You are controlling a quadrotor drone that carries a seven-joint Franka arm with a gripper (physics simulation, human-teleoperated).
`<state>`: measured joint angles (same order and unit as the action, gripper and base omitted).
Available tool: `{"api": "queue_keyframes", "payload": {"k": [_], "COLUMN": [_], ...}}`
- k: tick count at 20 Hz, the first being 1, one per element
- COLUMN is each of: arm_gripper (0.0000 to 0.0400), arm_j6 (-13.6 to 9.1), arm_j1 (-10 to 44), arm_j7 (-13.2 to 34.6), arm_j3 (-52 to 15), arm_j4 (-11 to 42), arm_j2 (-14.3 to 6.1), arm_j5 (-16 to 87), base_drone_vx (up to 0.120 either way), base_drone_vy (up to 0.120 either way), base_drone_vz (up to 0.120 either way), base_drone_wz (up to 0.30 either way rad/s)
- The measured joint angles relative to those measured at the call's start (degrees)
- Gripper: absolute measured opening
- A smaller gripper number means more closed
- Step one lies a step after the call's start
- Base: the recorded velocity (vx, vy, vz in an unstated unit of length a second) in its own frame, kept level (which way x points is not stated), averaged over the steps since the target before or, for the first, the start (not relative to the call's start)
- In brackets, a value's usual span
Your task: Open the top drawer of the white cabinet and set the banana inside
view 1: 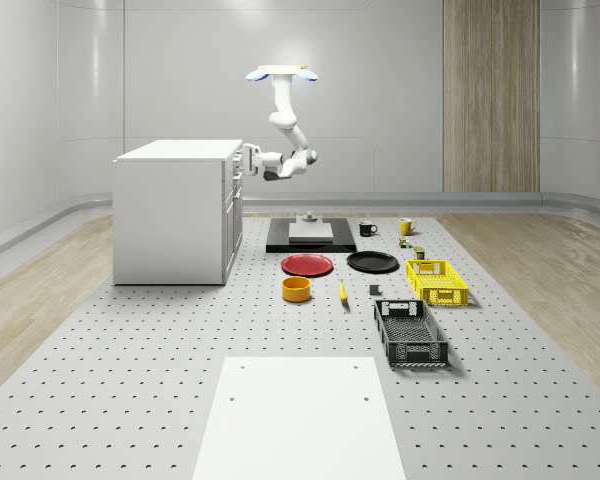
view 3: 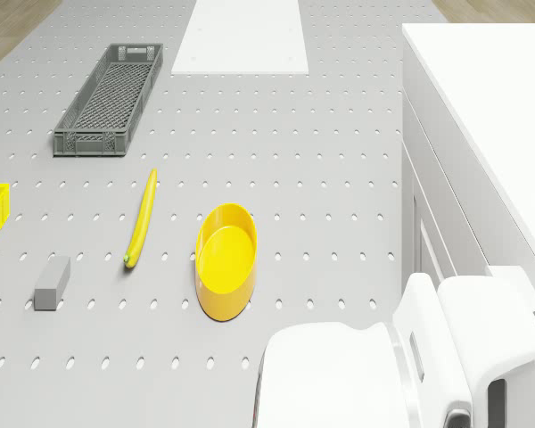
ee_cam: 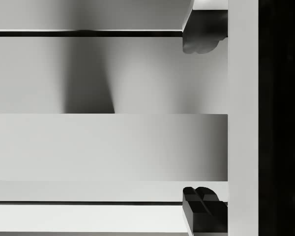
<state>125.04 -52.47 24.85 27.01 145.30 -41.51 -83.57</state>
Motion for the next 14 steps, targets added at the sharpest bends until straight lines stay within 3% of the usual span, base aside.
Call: {"api": "queue_keyframes", "payload": {"k": [3,5,9,11,12,14], "arm_gripper": [0.0393,0.0295,0.0191,0.0207,0.0264,0.0197], "arm_j6": [-0.38,-0.72,-2.29,-2.44,-2.93,-6.0], "arm_j1": [0.72,1.32,3.29,3.87,3.88,6.28], "arm_j7": [-0.45,-0.62,0.08,-0.52,-4.91,-0.87], "arm_j3": [-0.97,-1.56,-2.78,-3.15,-2.59,-3.49], "arm_j4": [-0.21,-0.29,-0.46,-0.39,0.26,-0.52], "arm_j2": [0.78,1.18,2.01,2.25,3.0,3.87], "arm_j5": [-1.14,-1.66,-2.4,-1.87,-2.43,-3.18], "base_drone_vx": [0.0,0.0,0.0,0.0,0.0,0.0], "base_drone_vy": [0.0,0.0,0.0,0.0,0.0,0.0], "base_drone_vz": [0.0,0.0,0.0,0.0,0.0,0.0], "base_drone_wz": [0.0,0.0,0.0,0.0,0.0,0.0]}}
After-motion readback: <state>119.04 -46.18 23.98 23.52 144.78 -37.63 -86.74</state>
